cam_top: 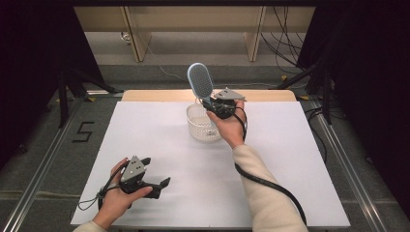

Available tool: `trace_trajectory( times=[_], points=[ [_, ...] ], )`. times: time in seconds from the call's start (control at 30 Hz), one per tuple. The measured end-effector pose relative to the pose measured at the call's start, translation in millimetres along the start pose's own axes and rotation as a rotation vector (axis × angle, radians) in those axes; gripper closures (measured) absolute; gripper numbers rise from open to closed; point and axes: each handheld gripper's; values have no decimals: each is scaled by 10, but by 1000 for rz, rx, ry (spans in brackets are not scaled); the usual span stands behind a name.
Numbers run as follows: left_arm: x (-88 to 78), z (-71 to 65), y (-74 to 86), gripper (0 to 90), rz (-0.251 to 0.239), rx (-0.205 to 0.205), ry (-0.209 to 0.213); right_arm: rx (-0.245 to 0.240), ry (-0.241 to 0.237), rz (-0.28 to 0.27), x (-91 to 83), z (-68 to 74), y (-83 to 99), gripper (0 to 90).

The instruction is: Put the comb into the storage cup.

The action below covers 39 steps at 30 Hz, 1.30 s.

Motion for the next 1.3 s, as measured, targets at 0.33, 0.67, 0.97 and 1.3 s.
trace_trajectory(
  times=[0.33,0.67,0.97,1.3],
  points=[
    [1,-1,0,2,0,0,0,0,1,3,8,-8,14,703],
    [0,-2,-1,2,0,0,1,0,-2,6,16,-13,29,703],
    [1,-2,0,2,0,1,1,-5,-3,14,25,-22,52,703],
    [1,-3,-1,2,0,1,2,-6,-3,15,28,-21,61,703]
  ],
)
Point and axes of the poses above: each handheld gripper's, and its own axes: x roughly forward along the jaws, y roughly out of its underside, z roughly to its left, and after that the axes turned 13 degrees about x, right-handed
